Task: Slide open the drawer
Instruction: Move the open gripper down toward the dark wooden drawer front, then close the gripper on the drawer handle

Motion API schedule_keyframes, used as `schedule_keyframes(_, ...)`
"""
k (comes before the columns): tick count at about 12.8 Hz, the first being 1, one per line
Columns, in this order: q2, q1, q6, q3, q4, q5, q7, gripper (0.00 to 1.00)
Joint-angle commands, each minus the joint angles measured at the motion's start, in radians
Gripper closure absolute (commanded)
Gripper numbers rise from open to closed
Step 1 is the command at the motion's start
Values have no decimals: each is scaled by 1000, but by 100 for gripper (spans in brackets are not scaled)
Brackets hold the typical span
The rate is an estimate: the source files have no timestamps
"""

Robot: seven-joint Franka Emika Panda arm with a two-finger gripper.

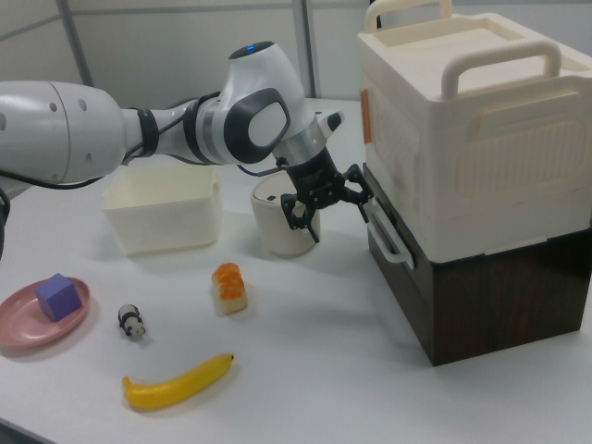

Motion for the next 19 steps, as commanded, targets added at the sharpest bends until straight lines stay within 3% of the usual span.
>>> schedule_keyframes(1,22,-8,82,-4,5,-21,-85,0)
schedule_keyframes(6,48,-15,142,-4,5,-96,-95,0)
schedule_keyframes(10,57,-23,159,-4,5,-103,-123,28)
schedule_keyframes(14,60,-29,159,-3,3,-93,-112,47)
schedule_keyframes(19,60,-35,159,-3,3,-87,-100,77)
